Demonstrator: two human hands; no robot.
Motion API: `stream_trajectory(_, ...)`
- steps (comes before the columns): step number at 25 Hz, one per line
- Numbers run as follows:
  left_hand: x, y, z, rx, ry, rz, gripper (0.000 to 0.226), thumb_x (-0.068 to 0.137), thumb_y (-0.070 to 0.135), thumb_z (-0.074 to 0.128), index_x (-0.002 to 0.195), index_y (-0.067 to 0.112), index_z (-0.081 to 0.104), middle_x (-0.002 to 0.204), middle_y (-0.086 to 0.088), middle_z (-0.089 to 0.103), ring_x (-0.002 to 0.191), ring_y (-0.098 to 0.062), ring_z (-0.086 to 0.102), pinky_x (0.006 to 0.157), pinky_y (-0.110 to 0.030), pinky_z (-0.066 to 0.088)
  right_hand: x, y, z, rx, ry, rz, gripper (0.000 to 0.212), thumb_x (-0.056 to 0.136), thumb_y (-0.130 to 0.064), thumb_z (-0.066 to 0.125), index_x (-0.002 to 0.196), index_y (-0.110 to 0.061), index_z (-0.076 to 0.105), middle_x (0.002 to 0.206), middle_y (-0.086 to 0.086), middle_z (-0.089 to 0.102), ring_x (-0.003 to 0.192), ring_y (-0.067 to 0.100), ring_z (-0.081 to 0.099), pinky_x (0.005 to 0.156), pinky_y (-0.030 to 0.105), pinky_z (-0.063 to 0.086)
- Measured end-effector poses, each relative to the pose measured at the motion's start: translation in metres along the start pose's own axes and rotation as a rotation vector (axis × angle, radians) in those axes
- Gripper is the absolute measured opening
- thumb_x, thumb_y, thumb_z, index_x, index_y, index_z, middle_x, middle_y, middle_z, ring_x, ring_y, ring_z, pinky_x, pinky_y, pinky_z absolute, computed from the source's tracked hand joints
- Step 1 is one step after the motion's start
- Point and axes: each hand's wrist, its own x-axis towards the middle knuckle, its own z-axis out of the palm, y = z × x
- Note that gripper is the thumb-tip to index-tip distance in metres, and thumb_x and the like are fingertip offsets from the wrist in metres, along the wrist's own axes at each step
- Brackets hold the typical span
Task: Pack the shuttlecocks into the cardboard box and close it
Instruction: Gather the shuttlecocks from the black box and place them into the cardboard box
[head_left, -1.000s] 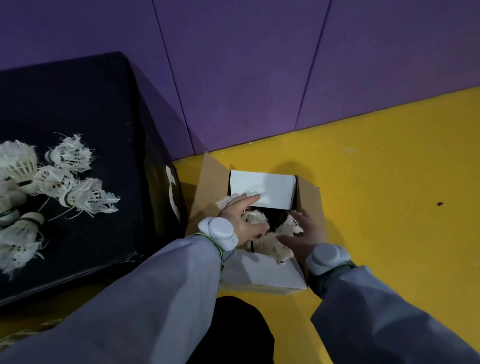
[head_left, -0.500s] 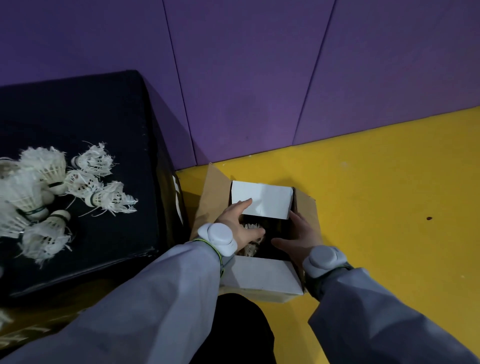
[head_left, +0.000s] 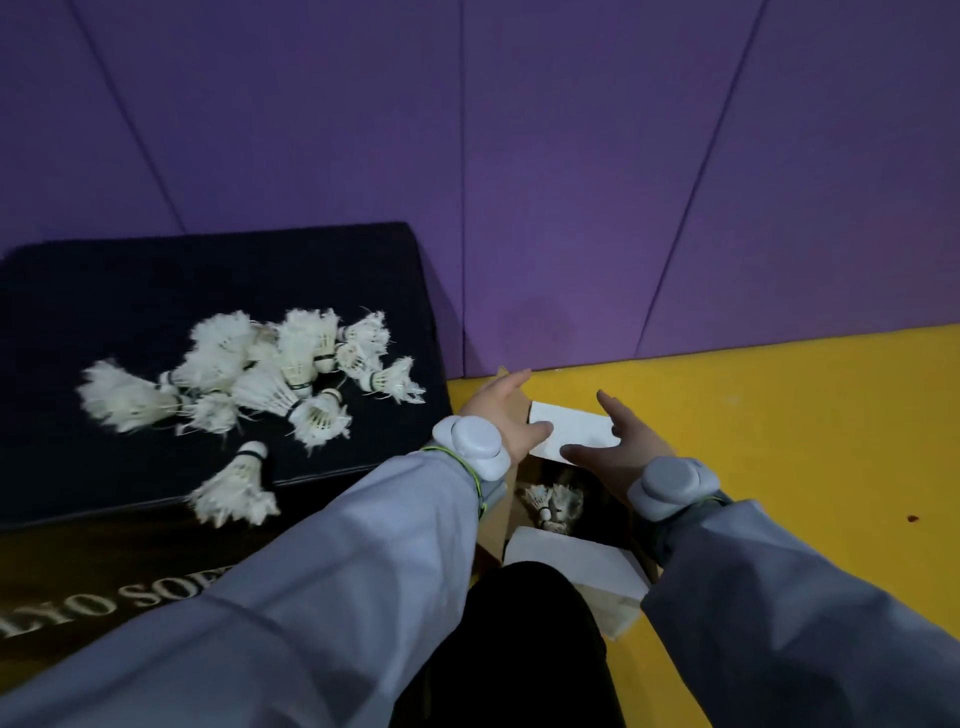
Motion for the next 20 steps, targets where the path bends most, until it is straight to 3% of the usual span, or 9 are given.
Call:
stream_trajectory(5,-0.050,-0.021,-0.075,0.039,0.180,0.039,0.070,0.078,0.026,0.070,0.142,0.029,0.040,0.150,0.002,0.038,0.134,-0.018,0.043,0.108,-0.026,0.035,-0.032,-0.059,0.048,0.059,-0.003,-0.129,0.088,0.077,-0.024,0.076,0.149,-0.025,0.025,0.158,0.000,0.025,0.144,0.020,0.027,0.114,0.039,0.033)
stream_trajectory(10,-0.092,-0.067,-0.145,0.200,0.298,-0.075,0.076,0.073,0.042,0.073,0.141,0.036,0.038,0.153,0.005,0.034,0.141,-0.021,0.029,0.115,-0.032,0.026,-0.052,-0.100,0.096,0.015,-0.017,-0.209,0.096,0.069,-0.032,0.080,0.148,-0.028,0.026,0.157,0.003,0.027,0.147,0.024,0.021,0.117,0.044,0.029)
stream_trajectory(12,-0.107,-0.088,-0.165,0.253,0.279,-0.163,0.084,0.069,0.050,0.074,0.142,0.043,0.032,0.156,0.008,0.025,0.145,-0.024,0.016,0.116,-0.036,0.022,-0.057,-0.111,0.109,0.013,-0.051,-0.203,0.097,0.069,-0.032,0.080,0.148,-0.031,0.025,0.158,0.004,0.024,0.148,0.025,0.018,0.119,0.044,0.025)
stream_trajectory(15,-0.126,-0.118,-0.187,0.309,0.187,-0.288,0.102,0.061,0.052,0.079,0.143,0.049,0.019,0.159,0.014,0.009,0.147,-0.028,0.004,0.116,-0.042,0.023,-0.063,-0.127,0.131,0.004,-0.112,-0.217,0.092,0.075,-0.024,0.077,0.149,-0.028,0.023,0.160,0.007,0.014,0.148,0.022,0.014,0.119,0.035,0.018)
stream_trajectory(20,-0.126,-0.148,-0.205,0.373,0.128,-0.317,0.108,0.065,0.030,0.083,0.146,0.046,0.013,0.160,0.012,0.001,0.143,-0.031,0.013,0.113,-0.039,0.031,-0.053,-0.145,0.151,-0.121,-0.069,-0.216,0.085,0.079,-0.035,0.072,0.148,-0.036,0.023,0.160,0.001,0.018,0.148,0.023,0.009,0.118,0.034,0.016)
